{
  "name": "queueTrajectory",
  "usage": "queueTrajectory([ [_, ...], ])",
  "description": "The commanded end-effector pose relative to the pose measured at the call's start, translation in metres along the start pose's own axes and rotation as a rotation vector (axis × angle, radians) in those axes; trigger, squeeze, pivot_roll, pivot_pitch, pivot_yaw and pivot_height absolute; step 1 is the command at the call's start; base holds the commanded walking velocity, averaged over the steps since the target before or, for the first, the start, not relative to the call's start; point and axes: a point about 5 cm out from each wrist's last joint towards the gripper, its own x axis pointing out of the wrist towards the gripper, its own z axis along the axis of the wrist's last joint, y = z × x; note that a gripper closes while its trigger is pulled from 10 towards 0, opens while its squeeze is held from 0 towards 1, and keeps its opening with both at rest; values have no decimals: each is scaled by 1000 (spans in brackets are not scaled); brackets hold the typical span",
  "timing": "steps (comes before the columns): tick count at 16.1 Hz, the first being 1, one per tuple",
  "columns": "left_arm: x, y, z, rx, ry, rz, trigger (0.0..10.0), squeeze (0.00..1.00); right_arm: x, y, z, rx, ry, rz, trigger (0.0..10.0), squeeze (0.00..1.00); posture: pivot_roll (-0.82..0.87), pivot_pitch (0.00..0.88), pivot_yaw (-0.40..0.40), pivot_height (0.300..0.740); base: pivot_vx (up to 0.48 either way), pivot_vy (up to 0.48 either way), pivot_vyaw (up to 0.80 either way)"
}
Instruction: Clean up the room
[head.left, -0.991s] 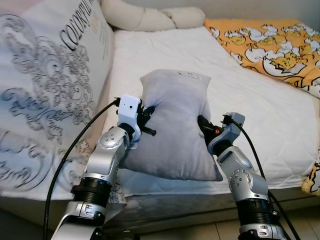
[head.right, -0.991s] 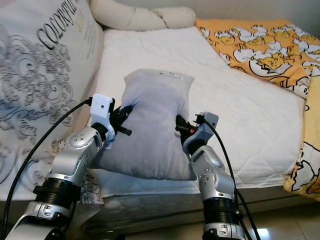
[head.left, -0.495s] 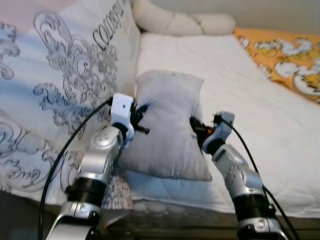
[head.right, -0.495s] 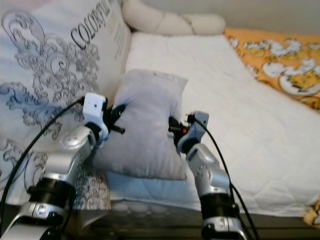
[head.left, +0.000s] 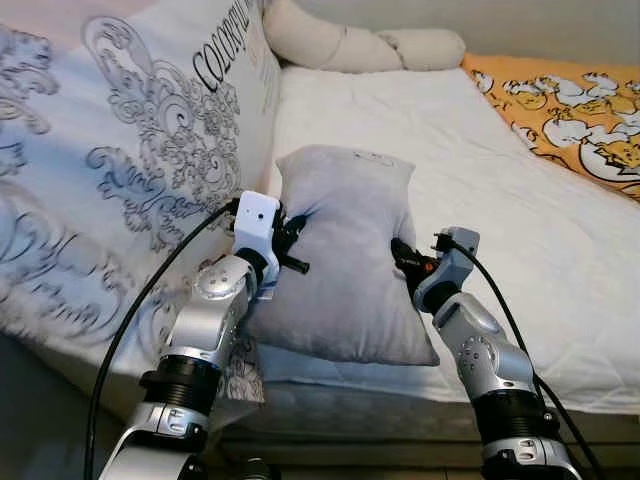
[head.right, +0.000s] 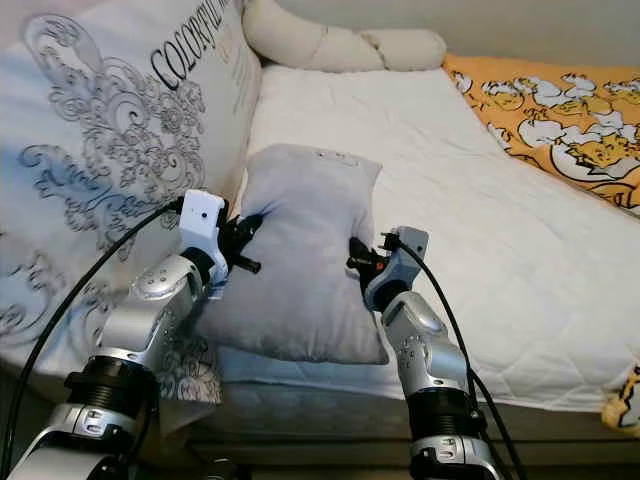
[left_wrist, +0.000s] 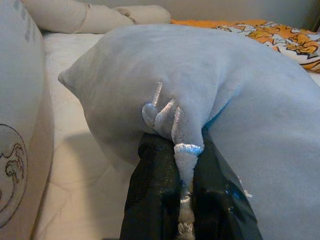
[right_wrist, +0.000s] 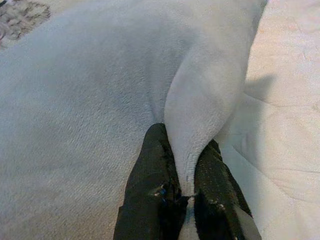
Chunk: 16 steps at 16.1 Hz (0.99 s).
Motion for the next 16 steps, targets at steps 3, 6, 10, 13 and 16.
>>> queueTrajectory([
  [3, 4, 2, 14, 23, -51, 1, 10000, 0, -2, -1, 2, 3, -22, -12, 10000, 0, 82, 0, 2, 740, 0, 0, 533],
  [6, 4, 1, 14, 22, -48, -4, 10000, 0, -2, -5, 1, 0, -23, -35, 10000, 0, 82, 0, 5, 740, 0, 0, 0],
  [10, 5, 1, 14, 17, -50, -8, 10000, 0, -1, -4, 2, 0, -30, -35, 10000, 0, 80, 0, 6, 740, 126, 0, 0],
  [13, 5, 1, 13, 14, -49, -11, 10000, 0, -1, -3, -1, 7, -9, -30, 10000, 0, 79, 0, 6, 740, 277, 0, -429],
  [16, 5, 0, 13, 12, -49, -12, 10000, 0, -1, -5, 0, -11, -15, -39, 10000, 0, 78, 0, 3, 740, 285, 0, -133],
])
